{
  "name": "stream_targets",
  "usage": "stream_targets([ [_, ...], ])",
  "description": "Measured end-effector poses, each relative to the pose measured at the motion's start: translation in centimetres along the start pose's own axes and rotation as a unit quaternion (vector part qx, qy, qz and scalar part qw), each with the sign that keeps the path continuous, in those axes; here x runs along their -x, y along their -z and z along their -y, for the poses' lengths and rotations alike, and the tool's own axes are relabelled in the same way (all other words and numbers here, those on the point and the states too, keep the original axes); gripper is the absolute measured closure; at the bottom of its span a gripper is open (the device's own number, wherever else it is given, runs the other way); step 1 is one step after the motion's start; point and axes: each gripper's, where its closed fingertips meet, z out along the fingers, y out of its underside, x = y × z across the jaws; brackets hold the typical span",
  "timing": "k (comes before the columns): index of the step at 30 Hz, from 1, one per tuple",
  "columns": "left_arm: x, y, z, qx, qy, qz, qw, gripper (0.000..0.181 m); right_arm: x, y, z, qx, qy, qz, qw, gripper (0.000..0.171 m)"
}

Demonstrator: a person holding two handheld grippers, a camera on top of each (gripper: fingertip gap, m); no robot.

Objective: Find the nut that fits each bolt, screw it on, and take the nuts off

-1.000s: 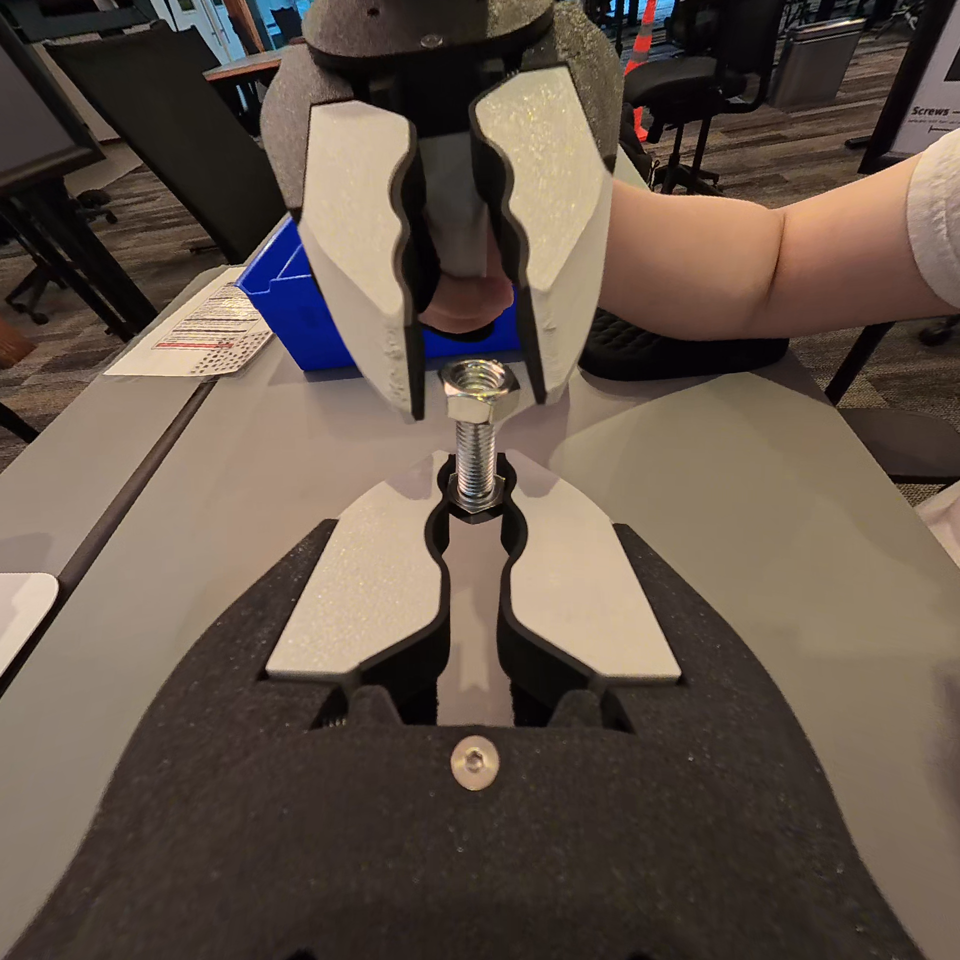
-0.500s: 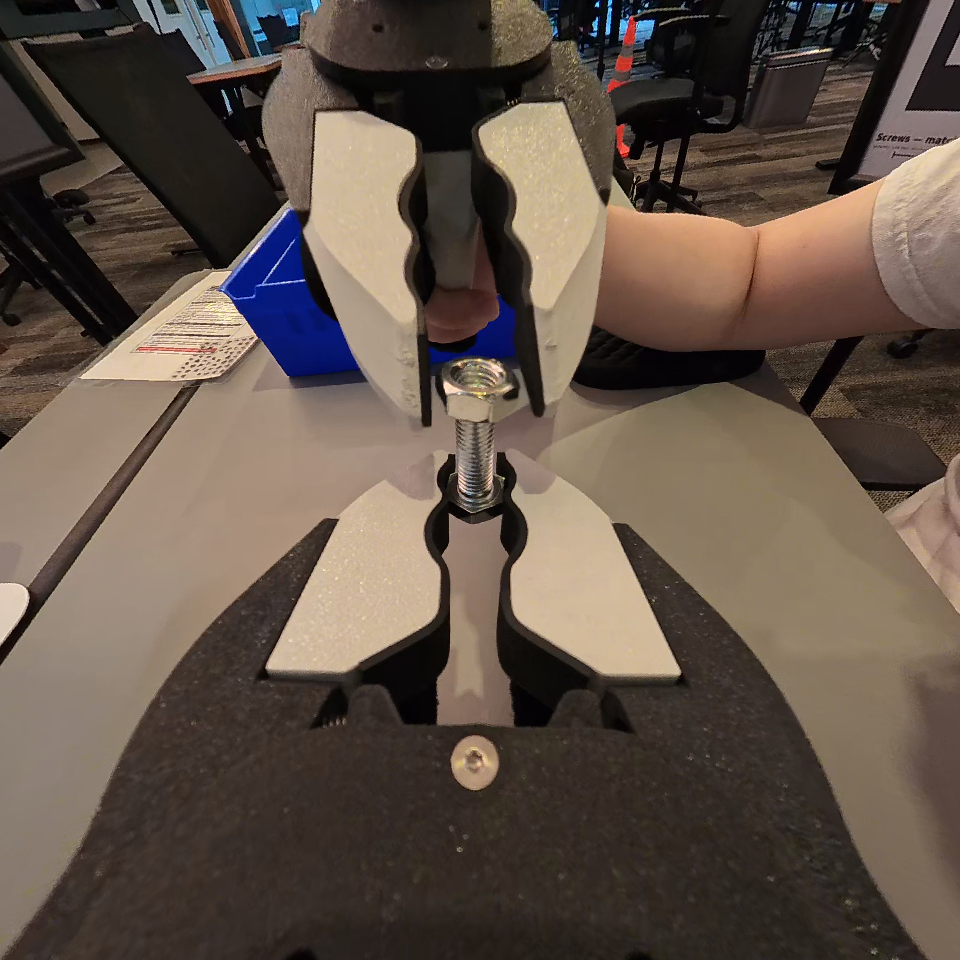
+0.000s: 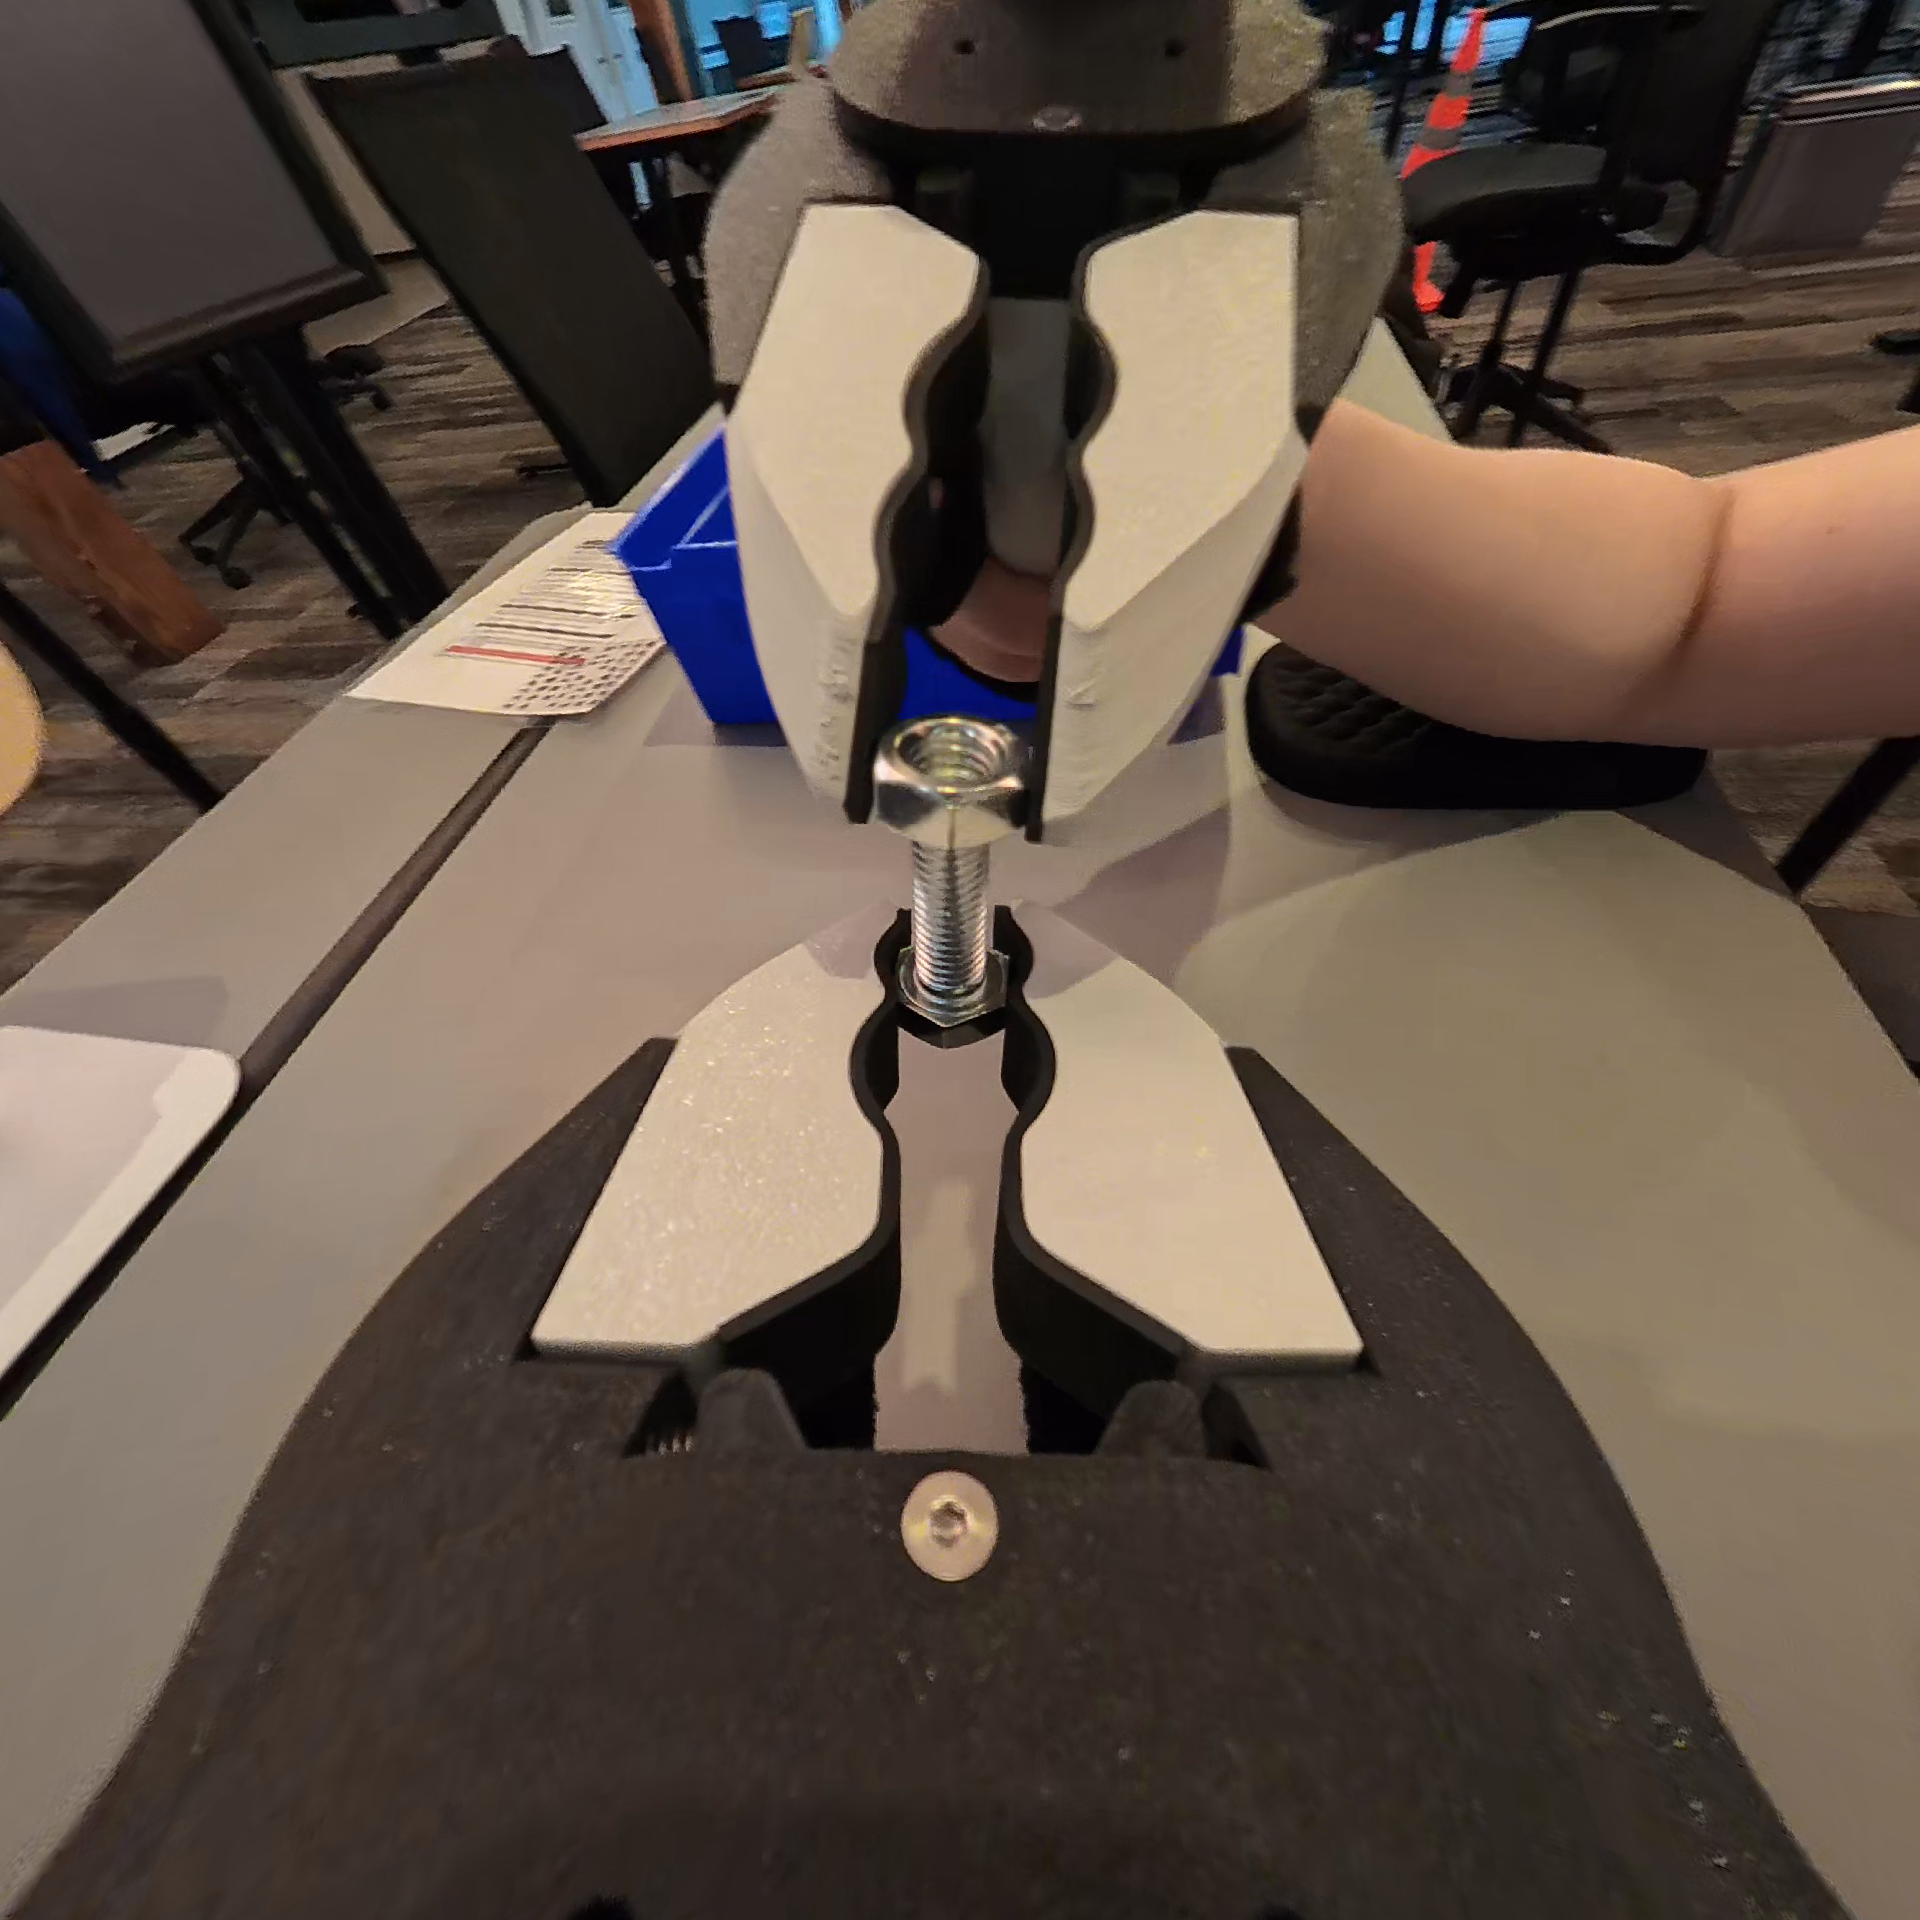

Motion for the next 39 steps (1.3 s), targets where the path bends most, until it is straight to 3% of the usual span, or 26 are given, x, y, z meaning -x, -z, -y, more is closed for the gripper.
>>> stream_targets([
  [8, 3.6, 0.6, -0.8, 0.030, 0.005, 0.124, 0.992, 0.167, -2.7, -1.0, -0.2, -0.022, -0.089, -0.104, 0.990, 0.153],
  [16, 3.7, 0.6, -1.0, 0.036, 0.008, 0.126, 0.991, 0.167, -2.7, -1.1, 0.0, -0.021, -0.083, -0.112, 0.990, 0.146],
  [20, 3.0, 0.6, -0.4, 0.014, 0.027, 0.089, 0.996, 0.167, -2.1, -0.2, 0.6, -0.016, -0.025, -0.089, 0.996, 0.137],
  [24, 0.7, 0.6, 0.7, -0.022, 0.041, 0.000, 0.999, 0.167, 0.1, 0.5, 0.9, -0.029, 0.021, -0.003, 0.999, 0.135],
  [32, -4.1, 0.7, 1.5, -0.037, 0.021, -0.134, 0.990, 0.167, 2.8, 1.0, 2.0, -0.093, 0.002, 0.109, 0.990, 0.138],
  [39, -5.2, 0.6, 1.6, -0.034, 0.006, -0.152, 0.988, 0.167, 4.1, 1.0, 1.7, -0.094, -0.006, 0.161, 0.983, 0.146],
])
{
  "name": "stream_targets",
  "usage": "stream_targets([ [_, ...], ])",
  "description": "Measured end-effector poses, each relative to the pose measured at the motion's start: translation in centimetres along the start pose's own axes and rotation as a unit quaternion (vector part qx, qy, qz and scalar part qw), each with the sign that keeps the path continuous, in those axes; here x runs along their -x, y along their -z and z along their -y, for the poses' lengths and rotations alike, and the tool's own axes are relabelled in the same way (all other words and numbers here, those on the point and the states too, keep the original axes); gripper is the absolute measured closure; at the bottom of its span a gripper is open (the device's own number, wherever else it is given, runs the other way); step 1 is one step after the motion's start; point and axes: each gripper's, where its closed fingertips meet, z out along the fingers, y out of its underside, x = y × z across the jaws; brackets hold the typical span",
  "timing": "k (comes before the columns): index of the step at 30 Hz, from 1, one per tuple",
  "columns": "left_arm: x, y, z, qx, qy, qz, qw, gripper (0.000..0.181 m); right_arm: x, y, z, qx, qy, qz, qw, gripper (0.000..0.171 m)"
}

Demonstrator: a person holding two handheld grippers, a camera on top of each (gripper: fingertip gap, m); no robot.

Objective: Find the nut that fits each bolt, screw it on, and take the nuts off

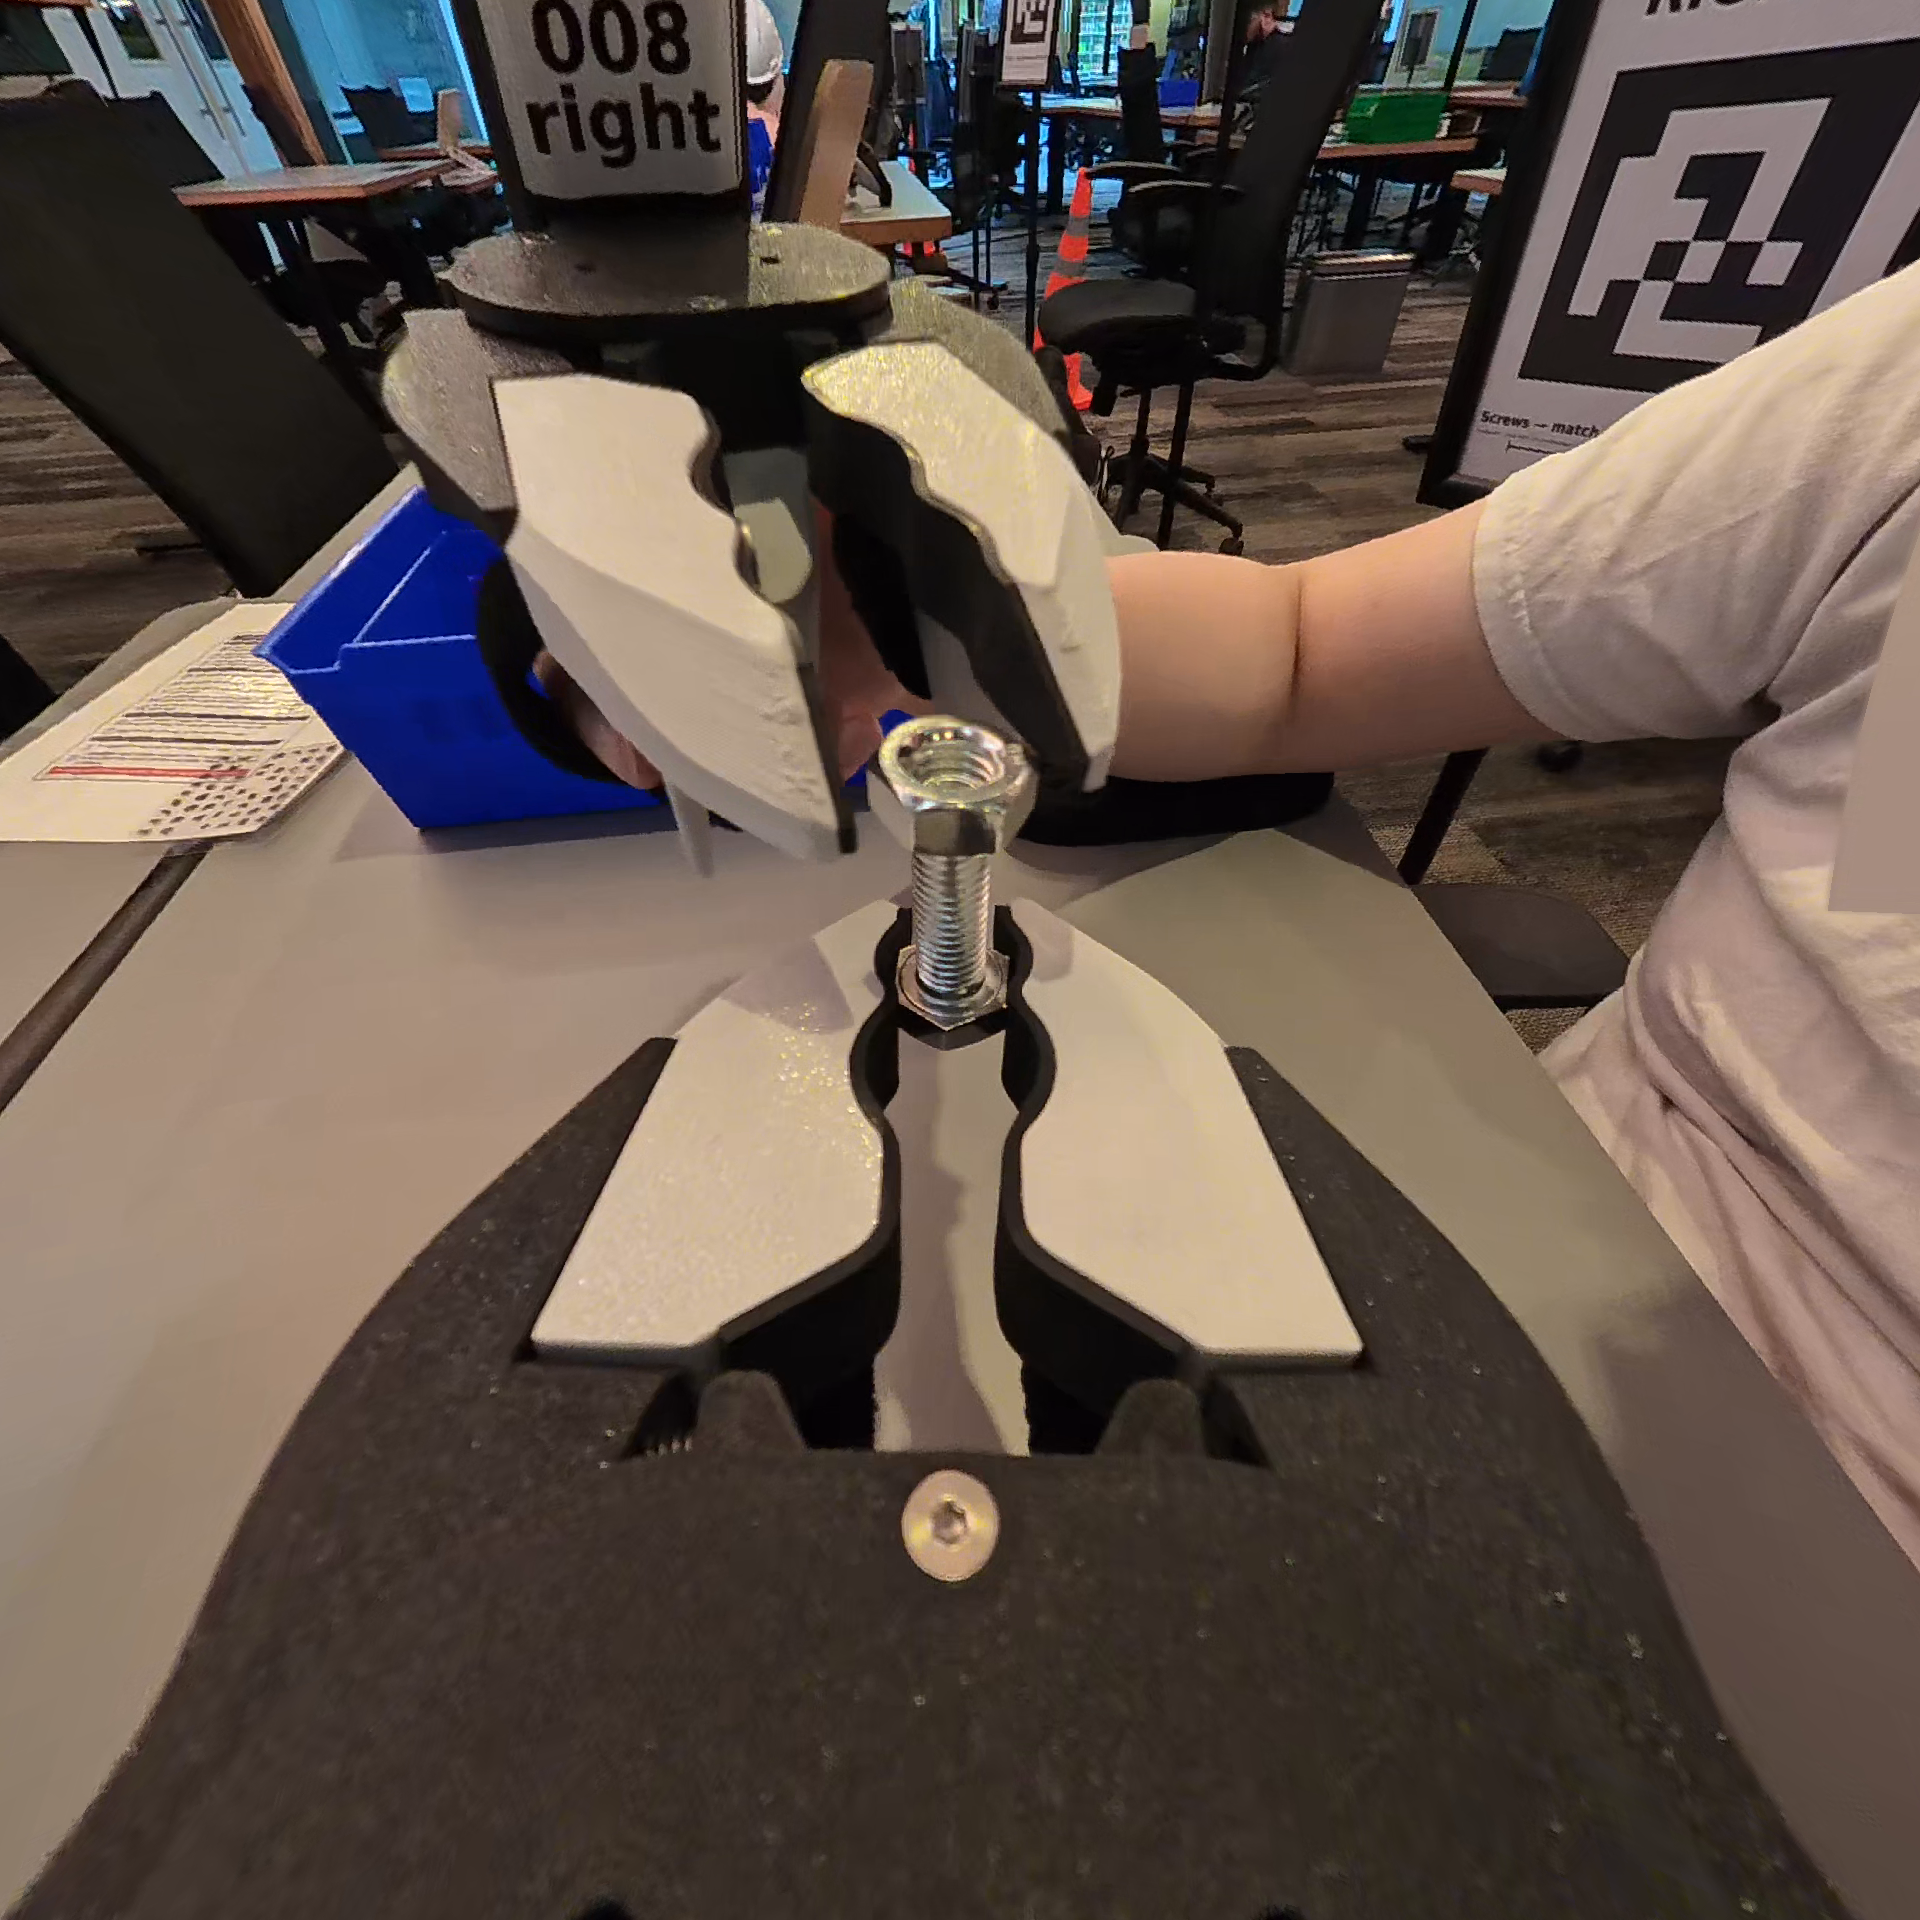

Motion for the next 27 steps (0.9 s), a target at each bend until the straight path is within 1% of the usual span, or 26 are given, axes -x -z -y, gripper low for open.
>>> stream_targets([
  [7, -0.1, 0.0, 0.0, 0.001, 0.003, -0.006, 1.000, 0.167, 0.1, -0.2, -0.2, -0.008, -0.009, 0.010, 1.000, 0.154],
  [12, 0.8, 0.3, 0.1, 0.003, 0.006, 0.022, 1.000, 0.167, -0.8, -0.1, -0.1, -0.014, -0.009, -0.017, 1.000, 0.154],
  [21, 4.3, 1.5, -0.3, 0.029, 0.017, 0.130, 0.991, 0.167, -3.7, 0.1, -0.2, 0.018, 0.008, -0.145, 0.989, 0.154],
  [27, 5.8, 2.2, -0.5, 0.036, 0.029, 0.181, 0.982, 0.167, -5.2, 0.1, -0.3, 0.023, 0.009, -0.217, 0.976, 0.154],
])
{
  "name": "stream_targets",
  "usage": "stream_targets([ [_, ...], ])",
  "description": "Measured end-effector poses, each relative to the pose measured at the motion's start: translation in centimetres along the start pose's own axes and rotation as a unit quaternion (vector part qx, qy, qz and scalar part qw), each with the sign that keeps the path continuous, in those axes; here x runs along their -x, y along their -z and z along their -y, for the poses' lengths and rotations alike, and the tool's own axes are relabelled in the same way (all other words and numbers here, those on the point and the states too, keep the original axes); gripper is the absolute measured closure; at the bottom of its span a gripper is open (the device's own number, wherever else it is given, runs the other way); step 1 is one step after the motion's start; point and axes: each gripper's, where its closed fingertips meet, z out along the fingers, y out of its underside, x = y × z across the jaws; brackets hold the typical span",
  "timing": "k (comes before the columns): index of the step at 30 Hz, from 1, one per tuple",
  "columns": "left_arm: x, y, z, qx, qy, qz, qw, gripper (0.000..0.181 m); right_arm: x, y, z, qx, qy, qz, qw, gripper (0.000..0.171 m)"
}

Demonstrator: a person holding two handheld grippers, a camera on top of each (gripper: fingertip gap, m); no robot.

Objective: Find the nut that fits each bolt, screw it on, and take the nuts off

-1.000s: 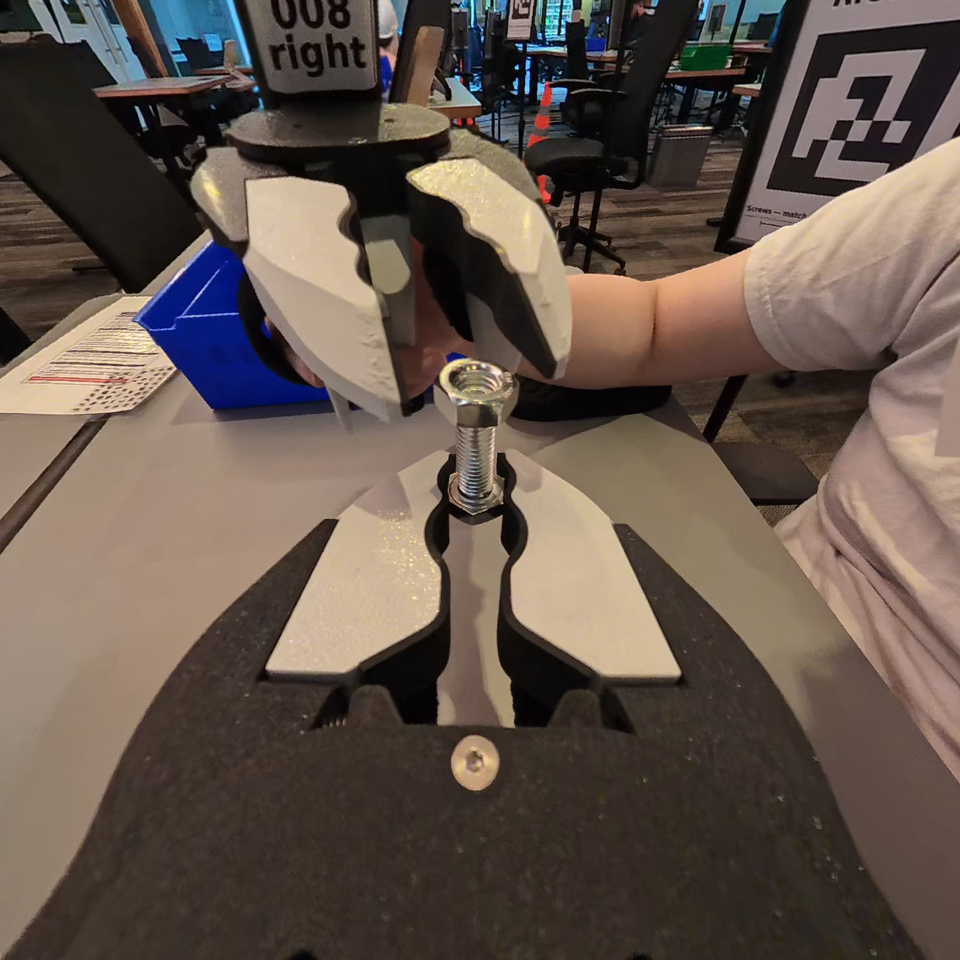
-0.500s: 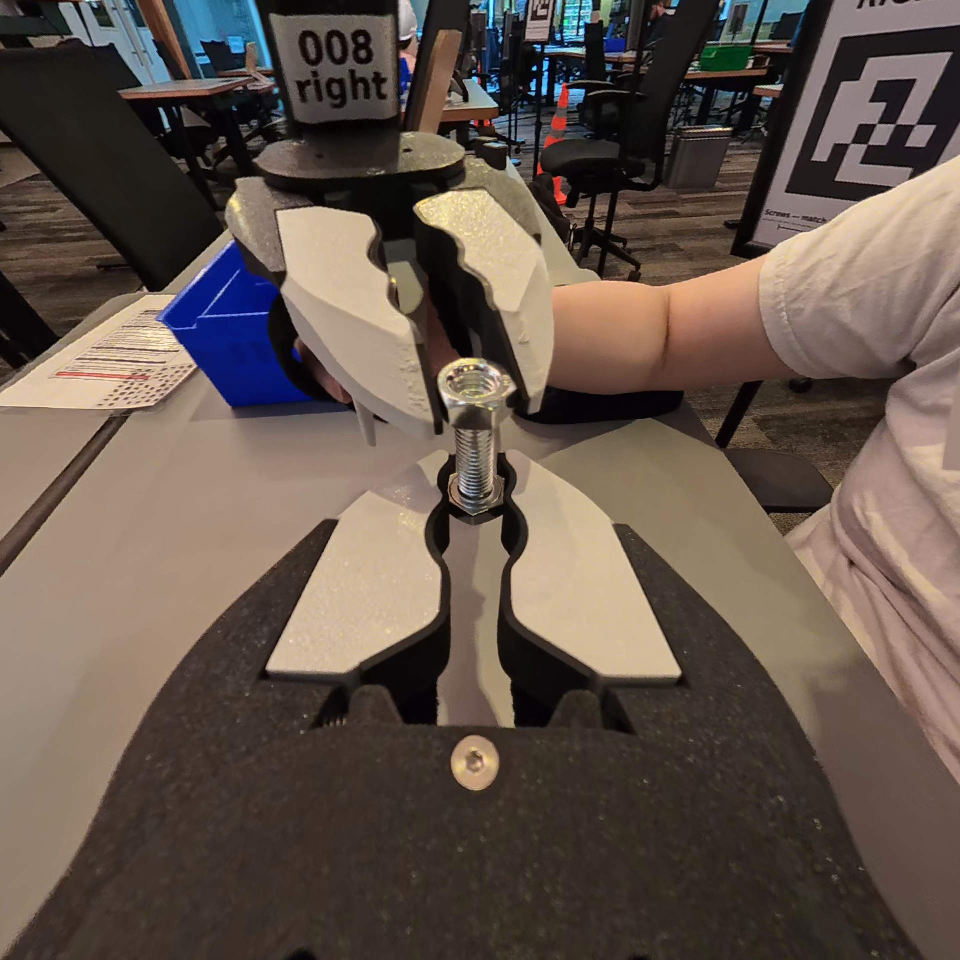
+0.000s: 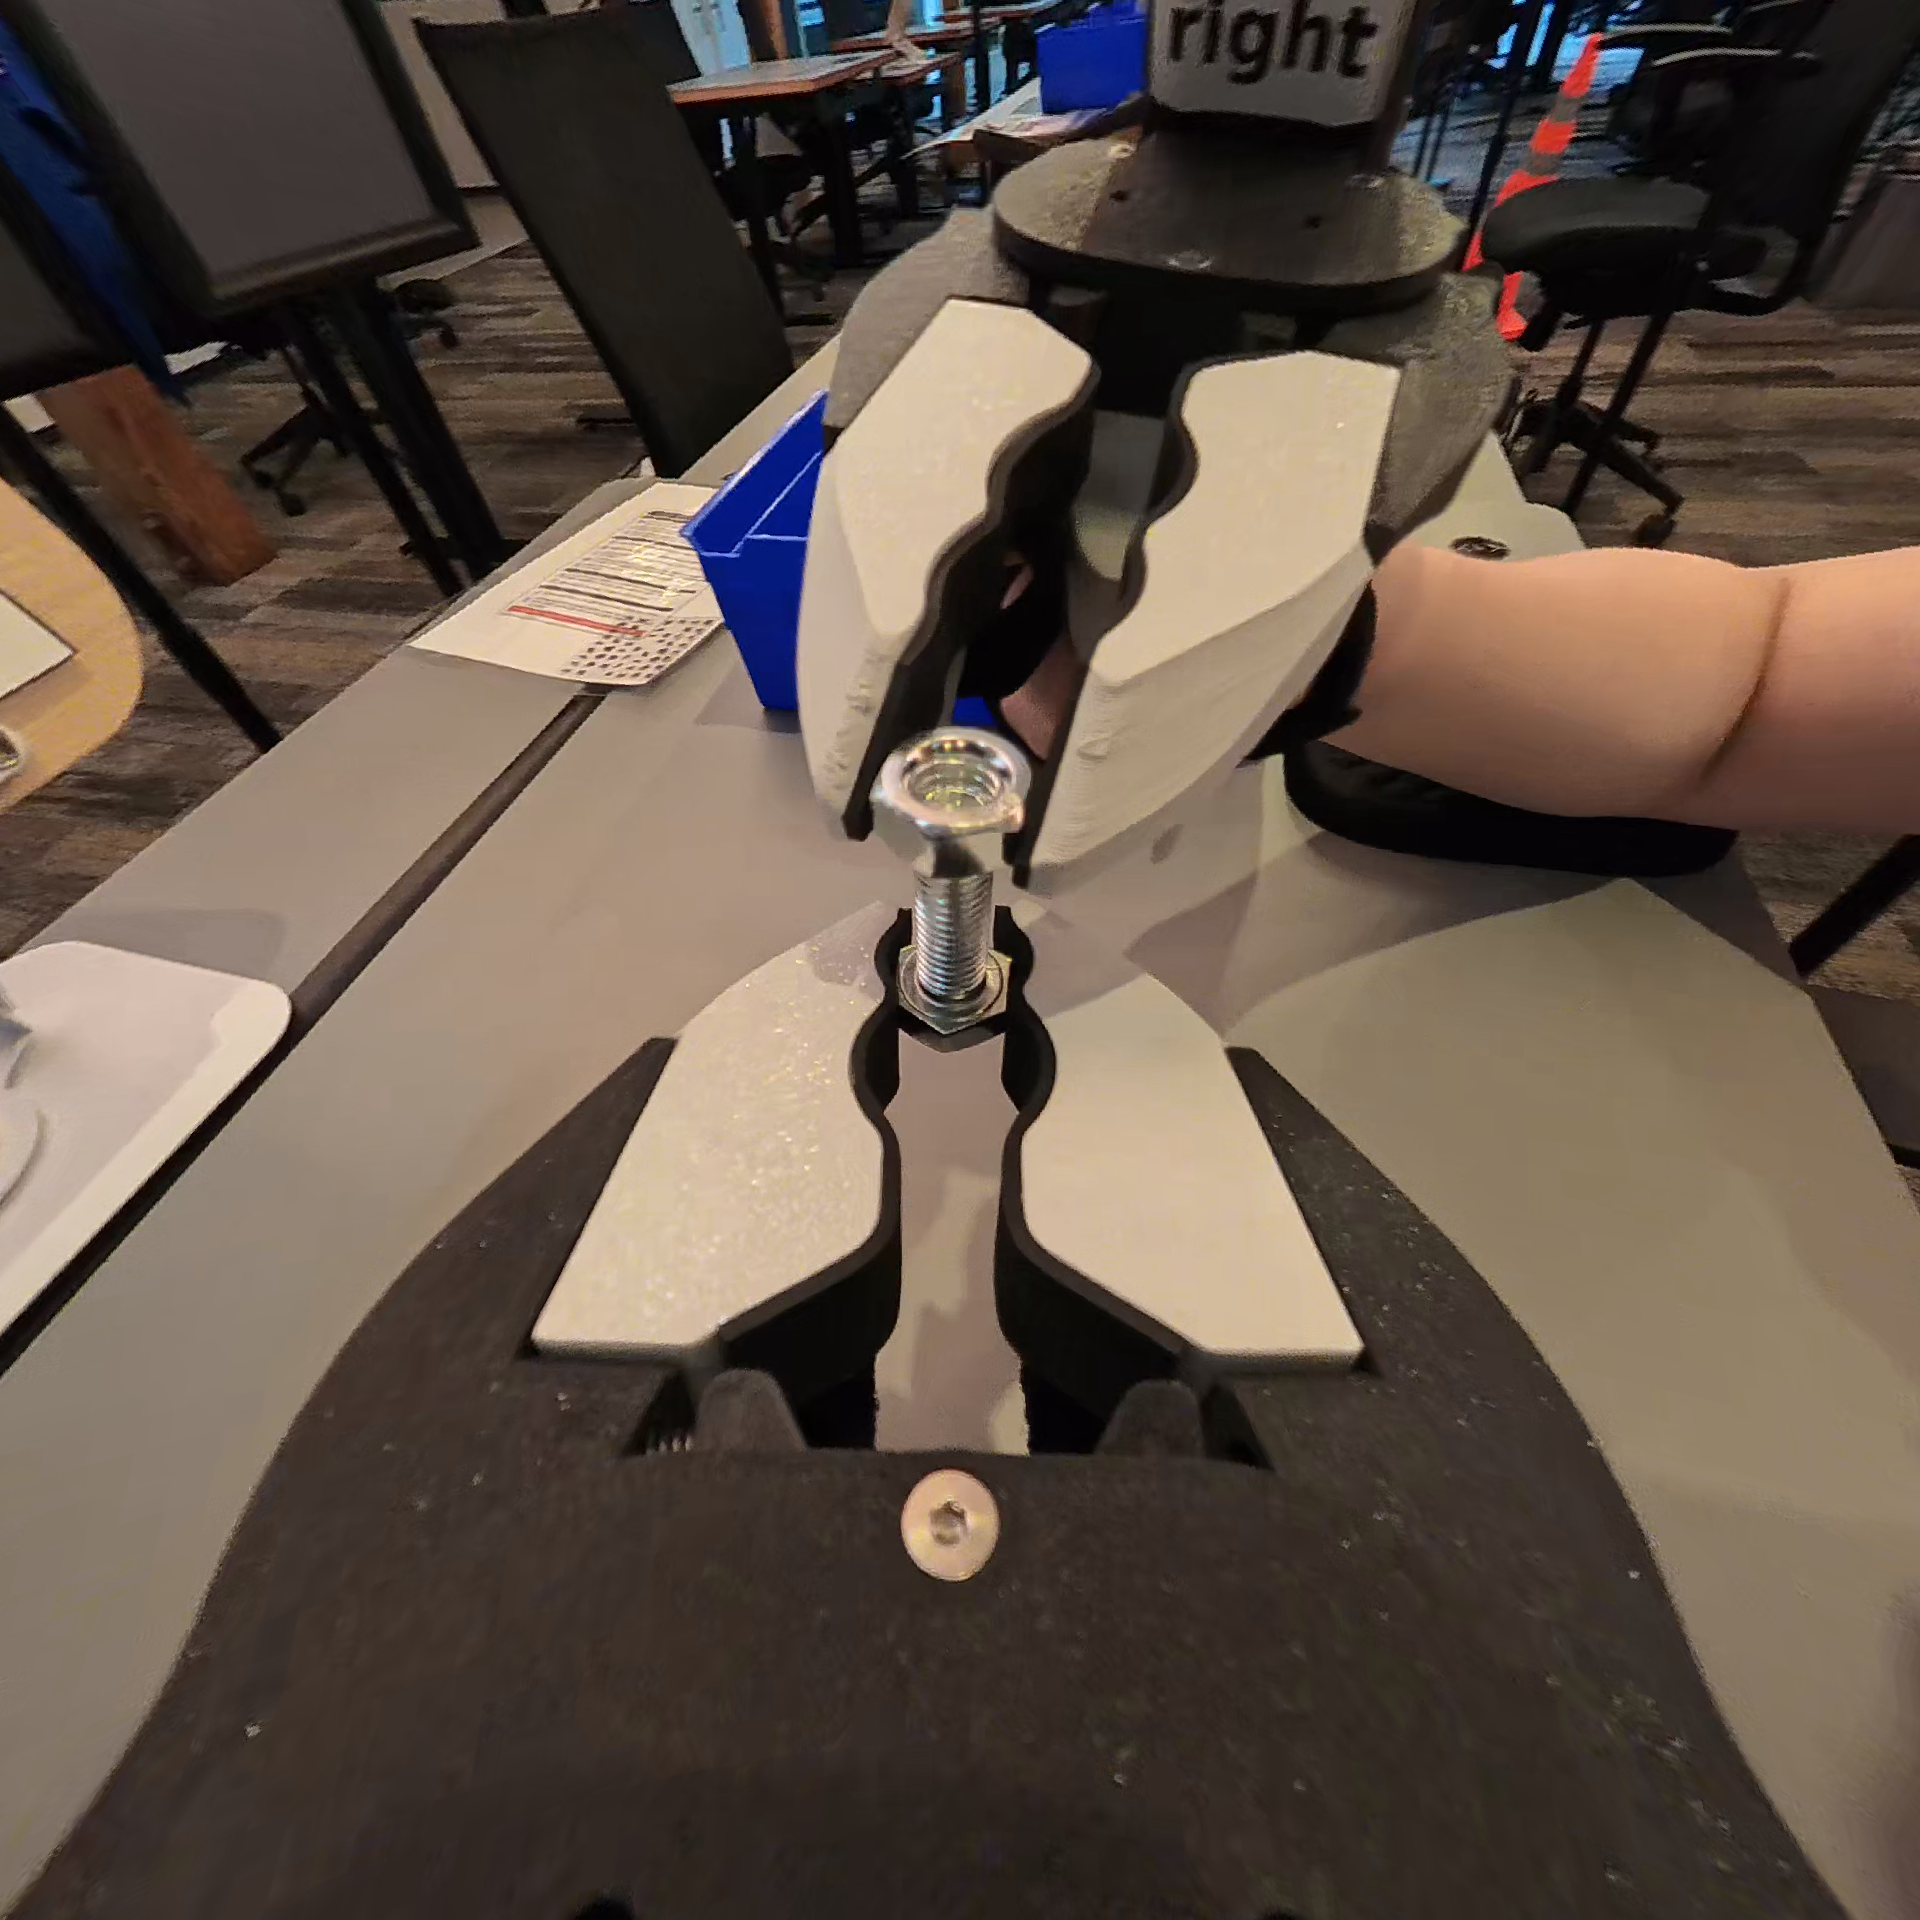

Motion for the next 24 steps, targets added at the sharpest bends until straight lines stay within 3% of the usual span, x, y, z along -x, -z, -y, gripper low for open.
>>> stream_targets([
  [9, 1.0, 0.2, 0.0, 0.007, 0.014, 0.030, 0.999, 0.167, -0.8, -0.5, 0.1, -0.005, -0.013, -0.064, 0.998, 0.154],
  [14, 0.6, 0.1, -0.1, 0.011, 0.020, 0.015, 1.000, 0.167, -0.6, -0.3, 0.1, -0.008, -0.009, -0.033, 0.999, 0.139],
  [18, 0.4, -0.1, -0.3, 0.015, 0.016, 0.012, 1.000, 0.167, -0.6, 0.4, 0.7, -0.029, -0.010, -0.009, 1.000, 0.141],
  [24, 0.1, -0.3, -0.5, 0.022, 0.012, 0.006, 1.000, 0.167, 0.1, 0.4, 0.0, 0.003, 0.015, 0.013, 1.000, 0.147],
])
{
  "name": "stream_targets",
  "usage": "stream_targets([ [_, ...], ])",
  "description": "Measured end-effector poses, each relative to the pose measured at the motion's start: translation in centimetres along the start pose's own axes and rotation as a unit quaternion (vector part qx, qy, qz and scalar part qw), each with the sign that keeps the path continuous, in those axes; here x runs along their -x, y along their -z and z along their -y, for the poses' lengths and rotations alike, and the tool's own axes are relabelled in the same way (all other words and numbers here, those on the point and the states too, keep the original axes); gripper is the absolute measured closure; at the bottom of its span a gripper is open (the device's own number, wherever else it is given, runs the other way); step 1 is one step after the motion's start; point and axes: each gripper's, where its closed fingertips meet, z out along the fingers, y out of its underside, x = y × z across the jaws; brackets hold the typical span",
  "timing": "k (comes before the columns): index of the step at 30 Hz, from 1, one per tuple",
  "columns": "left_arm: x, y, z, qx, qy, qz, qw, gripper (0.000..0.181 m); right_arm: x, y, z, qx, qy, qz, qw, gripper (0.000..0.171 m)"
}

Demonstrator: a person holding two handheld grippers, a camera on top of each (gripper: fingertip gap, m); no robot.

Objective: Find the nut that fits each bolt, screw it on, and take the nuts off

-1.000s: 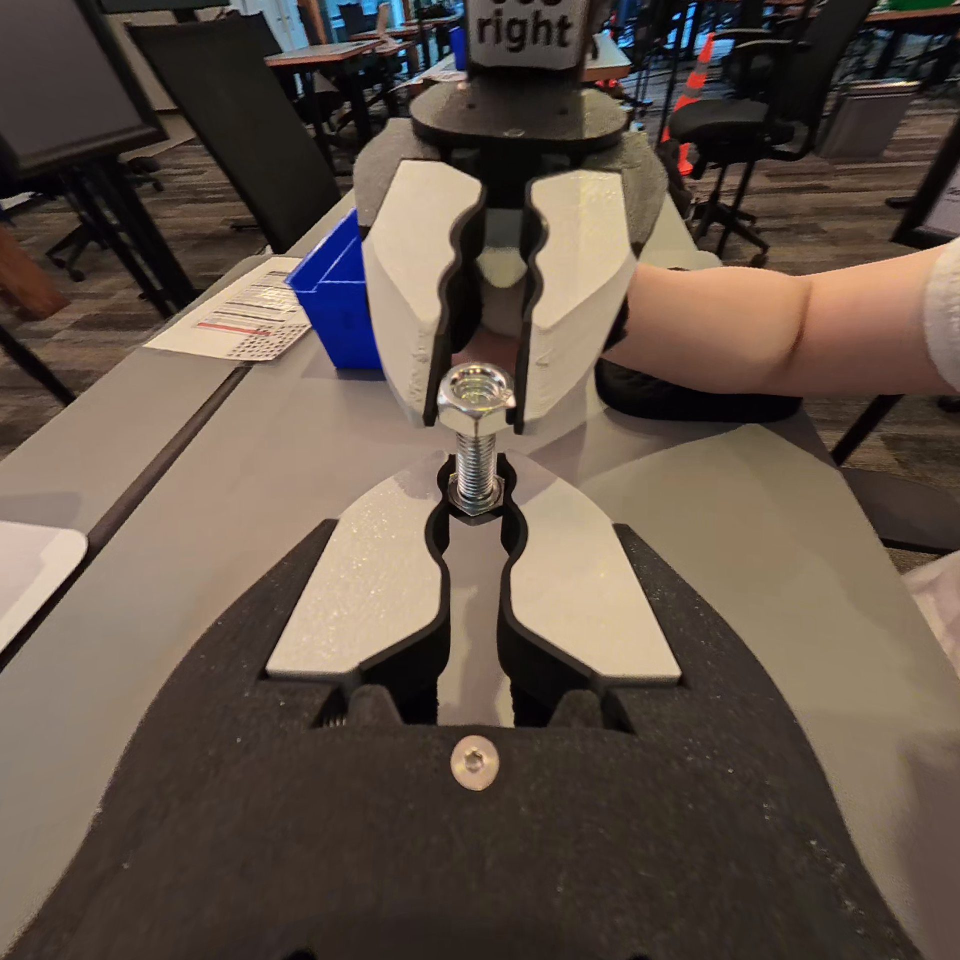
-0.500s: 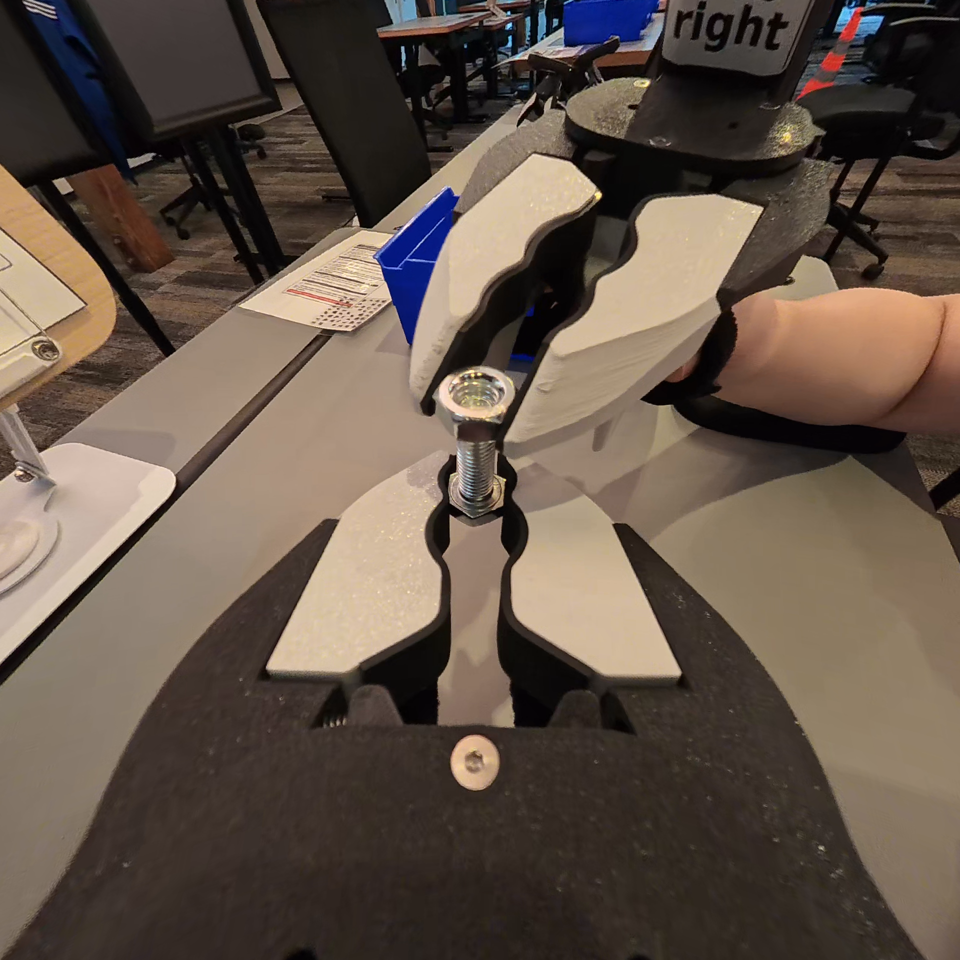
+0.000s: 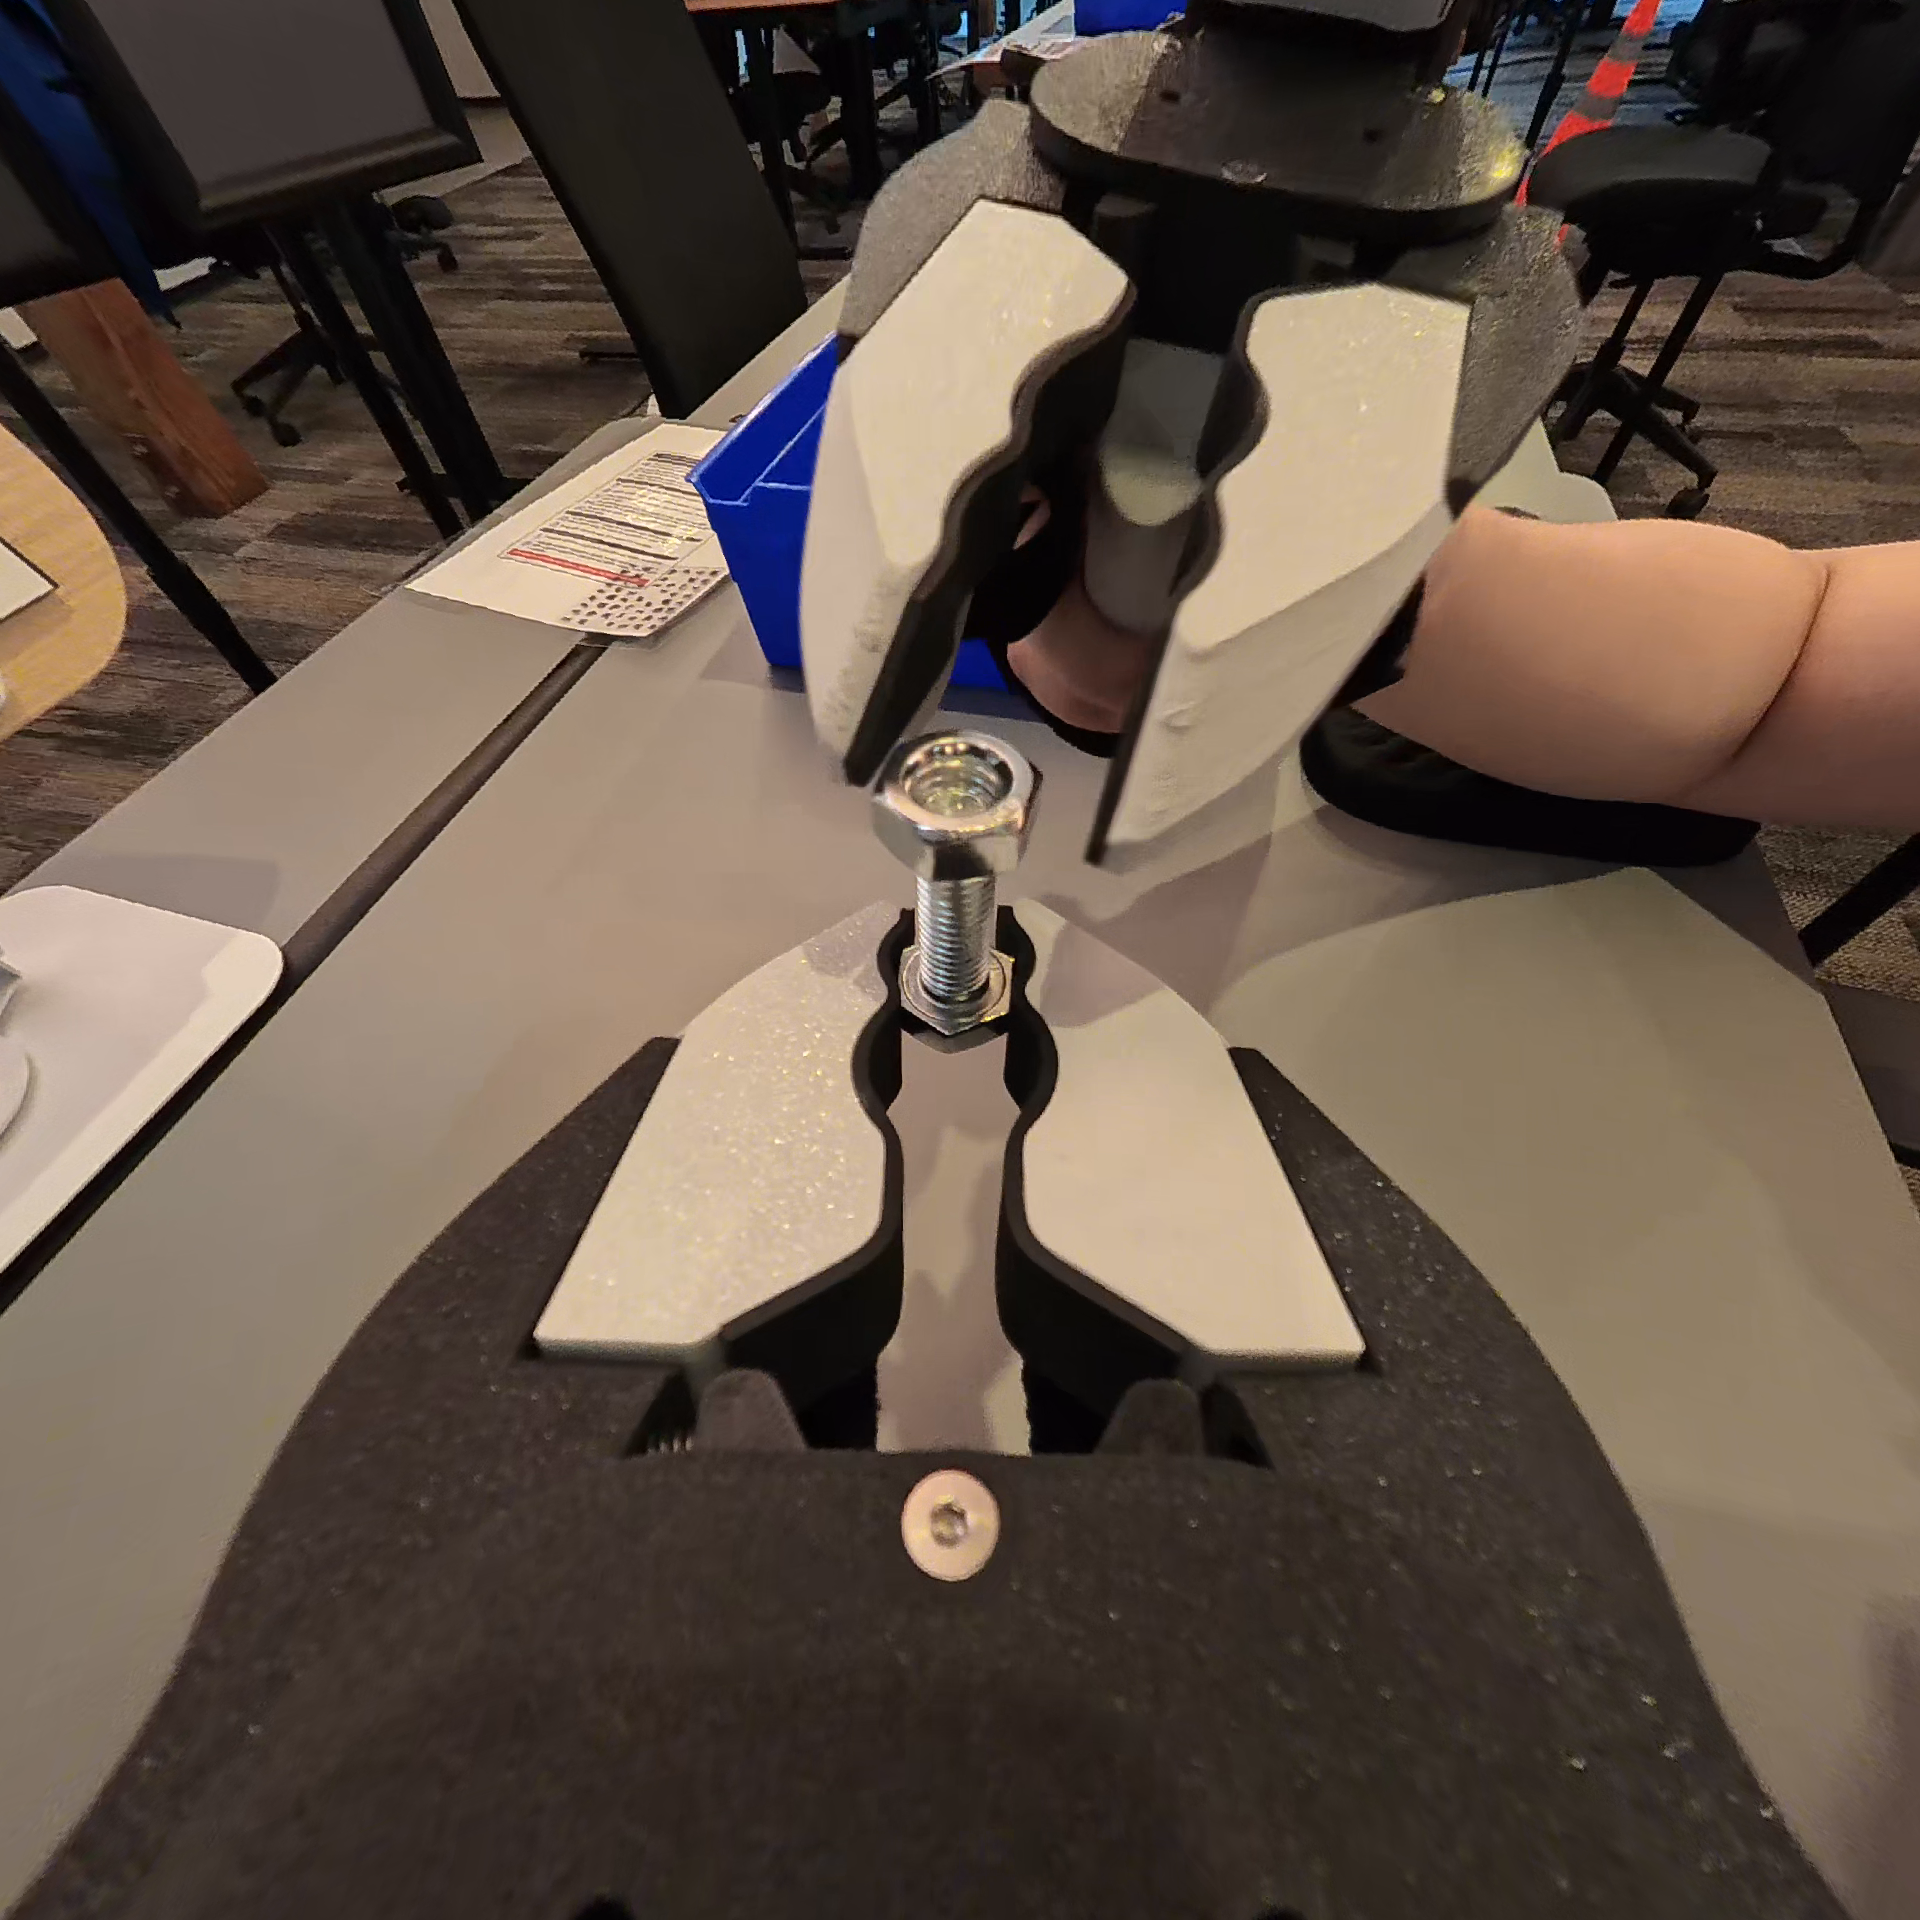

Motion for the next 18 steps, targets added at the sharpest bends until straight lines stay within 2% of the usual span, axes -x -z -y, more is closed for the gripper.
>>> stream_targets([
  [9, -0.3, -0.1, 0.0, 0.003, -0.006, 0.000, 1.000, 0.167, 0.0, -0.2, -0.3, 0.008, -0.008, -0.001, 1.000, 0.154],
  [18, 1.0, -0.1, -0.4, 0.009, 0.020, 0.028, 0.999, 0.167, -1.2, -0.8, -0.8, 0.040, -0.022, -0.075, 0.996, 0.153],
])
